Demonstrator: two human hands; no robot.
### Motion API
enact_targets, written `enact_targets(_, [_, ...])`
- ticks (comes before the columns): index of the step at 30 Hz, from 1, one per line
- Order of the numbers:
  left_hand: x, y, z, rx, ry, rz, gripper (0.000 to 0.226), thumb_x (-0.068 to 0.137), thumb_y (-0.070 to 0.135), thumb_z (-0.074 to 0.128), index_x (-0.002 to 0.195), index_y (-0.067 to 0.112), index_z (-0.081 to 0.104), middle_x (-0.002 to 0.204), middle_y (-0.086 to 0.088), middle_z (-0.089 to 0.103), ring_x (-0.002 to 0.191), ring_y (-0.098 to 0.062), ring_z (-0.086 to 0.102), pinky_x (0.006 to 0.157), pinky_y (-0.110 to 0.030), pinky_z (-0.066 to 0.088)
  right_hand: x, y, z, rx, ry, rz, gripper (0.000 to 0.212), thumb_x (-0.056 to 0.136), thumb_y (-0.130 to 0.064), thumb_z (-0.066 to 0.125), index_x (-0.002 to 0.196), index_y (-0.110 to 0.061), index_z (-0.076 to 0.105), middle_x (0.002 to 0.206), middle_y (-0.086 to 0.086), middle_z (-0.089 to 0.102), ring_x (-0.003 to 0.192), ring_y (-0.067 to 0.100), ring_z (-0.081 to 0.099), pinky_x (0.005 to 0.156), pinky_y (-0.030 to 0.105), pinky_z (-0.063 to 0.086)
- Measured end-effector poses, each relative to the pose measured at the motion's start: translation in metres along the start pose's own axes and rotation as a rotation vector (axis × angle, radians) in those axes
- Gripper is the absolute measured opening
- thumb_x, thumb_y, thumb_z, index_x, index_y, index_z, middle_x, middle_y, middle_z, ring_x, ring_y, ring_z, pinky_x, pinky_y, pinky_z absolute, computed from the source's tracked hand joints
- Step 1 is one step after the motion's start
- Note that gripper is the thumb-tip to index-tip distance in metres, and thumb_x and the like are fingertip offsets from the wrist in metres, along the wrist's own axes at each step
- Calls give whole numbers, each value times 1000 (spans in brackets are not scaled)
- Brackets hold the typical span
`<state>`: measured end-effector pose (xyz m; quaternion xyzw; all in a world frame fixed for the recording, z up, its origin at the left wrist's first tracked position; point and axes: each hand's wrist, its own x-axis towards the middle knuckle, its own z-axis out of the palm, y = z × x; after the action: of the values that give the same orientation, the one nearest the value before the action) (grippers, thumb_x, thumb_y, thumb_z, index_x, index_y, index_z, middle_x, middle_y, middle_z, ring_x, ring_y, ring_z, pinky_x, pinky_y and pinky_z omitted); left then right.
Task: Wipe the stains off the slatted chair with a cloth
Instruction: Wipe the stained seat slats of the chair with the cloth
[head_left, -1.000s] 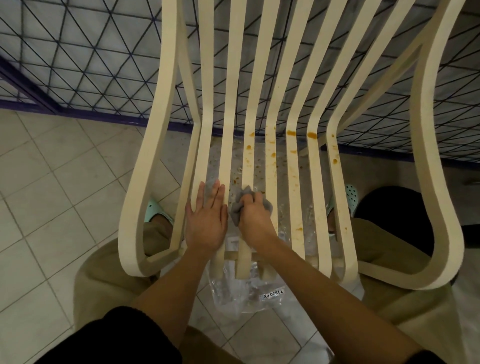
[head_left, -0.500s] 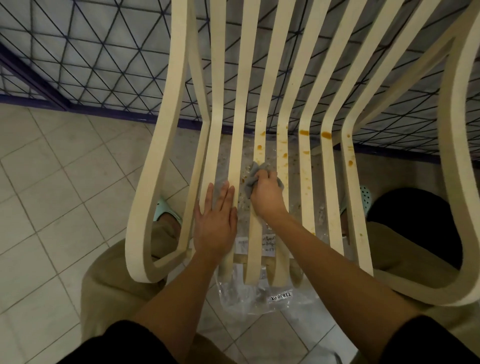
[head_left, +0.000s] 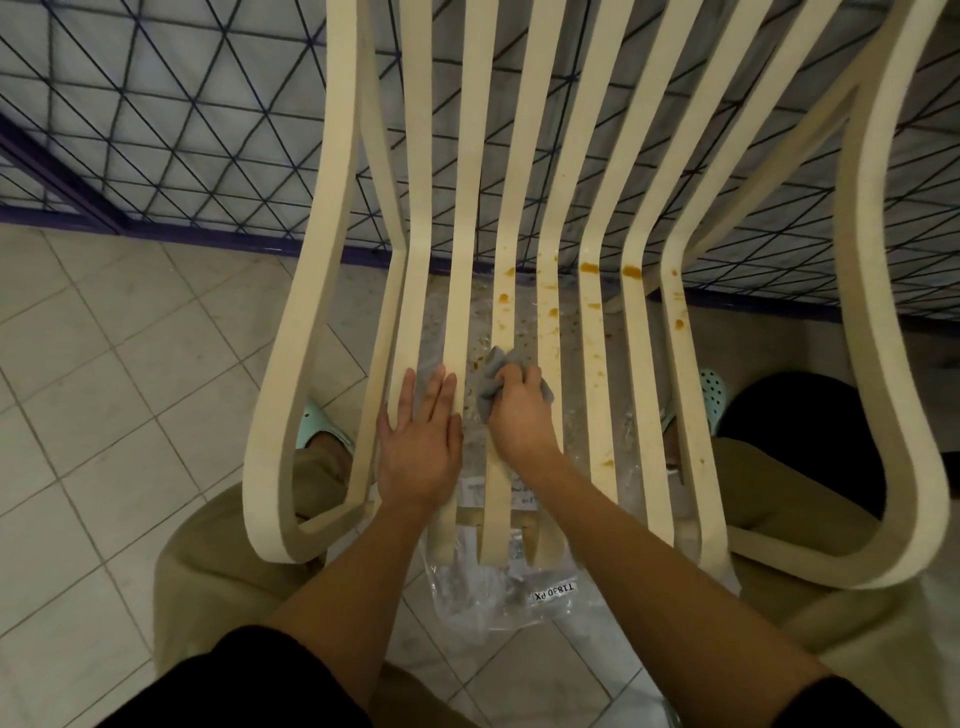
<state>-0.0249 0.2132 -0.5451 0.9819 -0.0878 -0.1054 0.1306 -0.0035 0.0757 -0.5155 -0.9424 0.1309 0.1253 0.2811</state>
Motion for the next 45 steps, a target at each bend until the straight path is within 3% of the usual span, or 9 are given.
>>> enact_targets(9, [-1,2,-5,61,-23,-4,58,99,44,5,155,28,13,162,13,6,151,-18,-3,112,-54,23,-68,6,8,-45,-98,-32,35,95,-9,50,129,-5,43,138,18,31,114,35,48,85,37,50])
enact_targets(13, [1,5,-10,35,-76,-20,53,104,40,13,155,29,9,163,13,1,150,-16,-10,115,-55,16,-116,12,18,-55,-163,-20,37,94,-9,52,130,-7,42,142,16,26,115,34,48,77,31,50])
enact_targets(17, [25,11,-14,27,-108,-13,55,105,40,19,155,25,3,163,11,-6,150,-14,-11,115,-59,6,-137,14,25,-34,-166,-11,33,97,-14,51,128,-8,43,143,15,28,118,29,49,83,30,53])
enact_targets(23, [64,15,-16,-1,-133,-44,54,105,39,16,156,27,1,163,12,-7,149,-8,-4,113,-63,11,-124,15,19,-69,-234,22,37,99,-11,45,135,-9,37,145,15,24,117,27,51,88,29,50])
enact_targets(30, [66,14,-10,55,-39,-27,53,104,40,12,155,29,3,163,12,-3,149,-6,-1,112,-60,16,-80,9,7,-38,-181,8,38,100,-6,42,137,-8,36,145,16,24,113,27,53,83,24,44])
enact_targets(36, [65,14,-7,79,-16,-32,54,103,40,13,156,28,8,163,11,3,149,-7,6,111,-60,21,-50,7,2,-40,-143,-17,38,100,-12,47,136,-4,37,147,20,26,116,30,49,94,29,41])
enact_targets(42, [67,15,-4,83,9,-29,53,104,39,13,155,27,13,163,9,7,149,-8,11,110,-58,22,-6,5,-1,-112,-101,-21,36,103,-13,41,137,-3,35,146,20,28,109,27,53,91,27,42])
enact_targets(45, [68,13,-4,70,3,-31,55,102,42,14,155,28,15,163,9,9,148,-9,15,109,-59,23,16,3,-5,-153,-104,-27,43,102,-16,43,140,-3,30,145,19,30,114,26,52,90,24,41])
